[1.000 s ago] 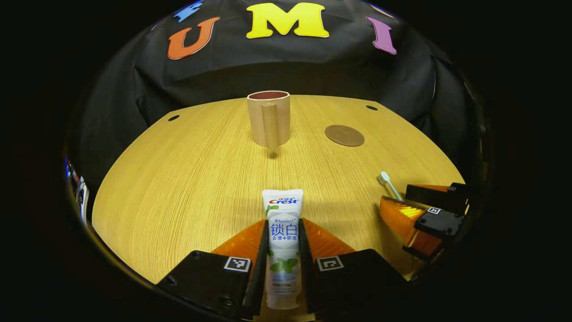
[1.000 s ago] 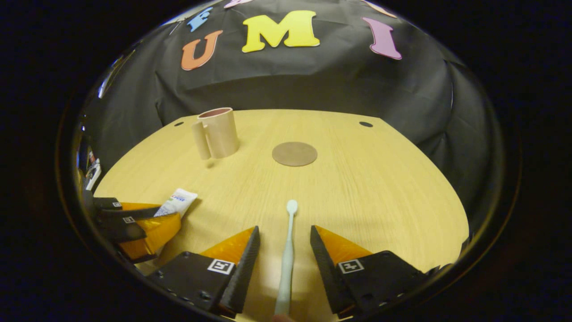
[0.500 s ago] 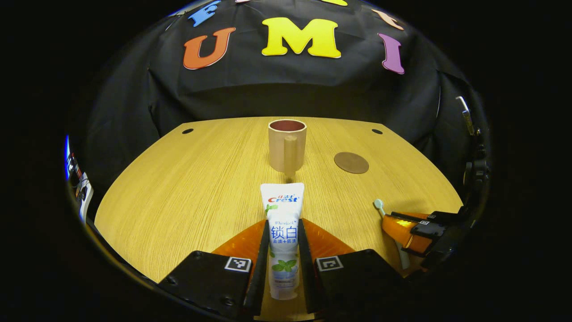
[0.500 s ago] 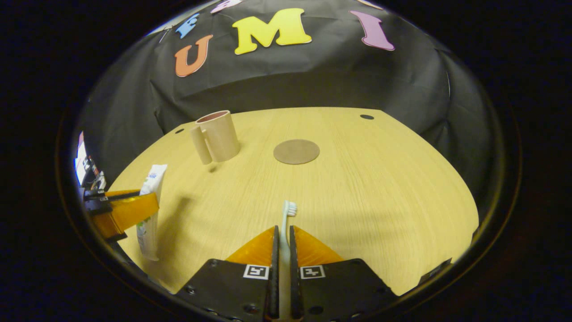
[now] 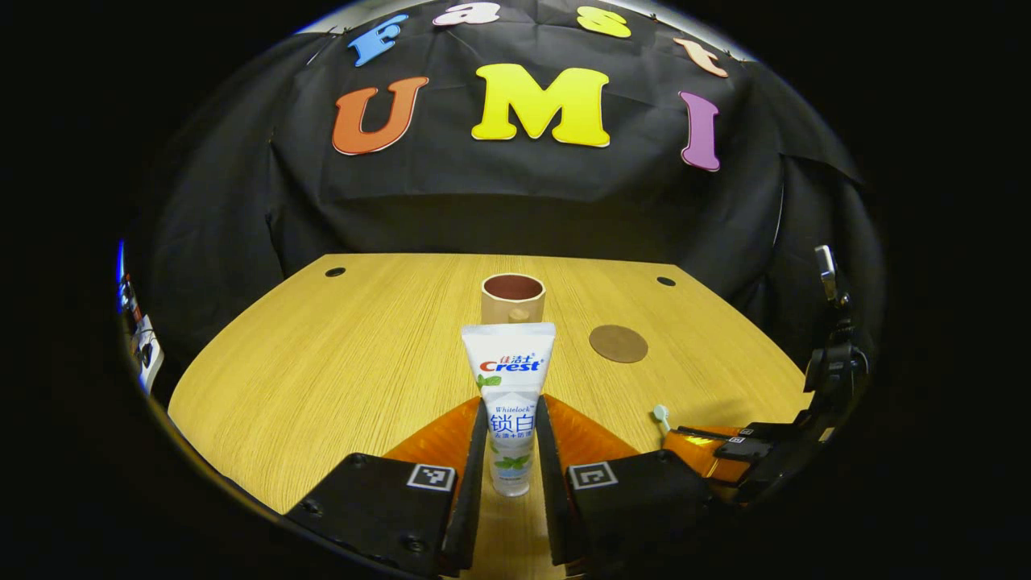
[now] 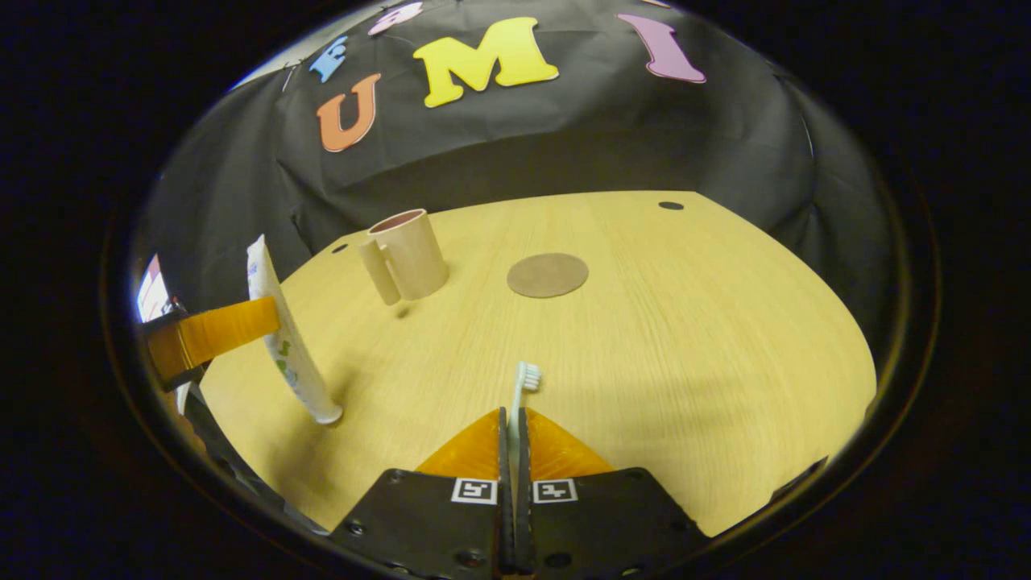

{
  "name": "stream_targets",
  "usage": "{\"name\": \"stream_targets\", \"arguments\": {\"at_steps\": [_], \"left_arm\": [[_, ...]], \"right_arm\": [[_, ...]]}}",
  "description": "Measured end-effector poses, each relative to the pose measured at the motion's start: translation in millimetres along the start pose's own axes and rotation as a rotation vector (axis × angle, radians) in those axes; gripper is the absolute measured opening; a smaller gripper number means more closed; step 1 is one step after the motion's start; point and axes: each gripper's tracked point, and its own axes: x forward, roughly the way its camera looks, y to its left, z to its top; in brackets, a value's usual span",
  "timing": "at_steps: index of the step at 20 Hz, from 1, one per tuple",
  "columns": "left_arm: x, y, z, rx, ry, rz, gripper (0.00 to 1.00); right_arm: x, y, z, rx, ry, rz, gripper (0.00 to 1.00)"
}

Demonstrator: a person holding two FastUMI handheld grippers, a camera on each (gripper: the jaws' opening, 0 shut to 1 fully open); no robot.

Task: Put the toothbrush and toothpaste on the desktop into the cup, then pick up the cup and place it on the coaster on the desktop.

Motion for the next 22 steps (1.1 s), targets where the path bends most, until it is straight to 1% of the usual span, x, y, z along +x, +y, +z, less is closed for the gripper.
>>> {"name": "stream_targets", "arguments": {"at_steps": [1,4,5,10,17,19,22], "left_arm": [[-0.6,1.9,4.8,-0.001,-0.017,-0.002,0.36],[-2.2,9.6,15.6,-0.003,-0.047,0.007,0.36],[-3.0,11.4,18.4,-0.003,-0.054,0.008,0.36],[-3.0,17.4,42.2,-0.002,-0.097,0.007,0.36],[13.9,18.9,126.1,-0.017,-0.244,-0.046,0.35],[25.1,15.8,141.7,-0.011,-0.254,-0.063,0.35],[48.4,13.7,160.0,0.006,-0.271,-0.056,0.35]], "right_arm": [[-0.7,0.0,0.3,0.001,-0.006,0.005,0.02],[-0.8,-2.4,-1.8,0.006,-0.019,0.015,0.02],[-3.3,-1.4,5.5,0.007,-0.024,0.015,0.0],[-8.5,-1.4,11.7,0.016,-0.043,0.032,0.0],[-15.1,-0.8,19.3,0.022,-0.07,0.053,0.0],[-17.7,-0.4,21.4,0.012,-0.075,0.06,0.0],[-23.7,1.9,27.6,0.004,-0.095,0.067,0.0]]}}
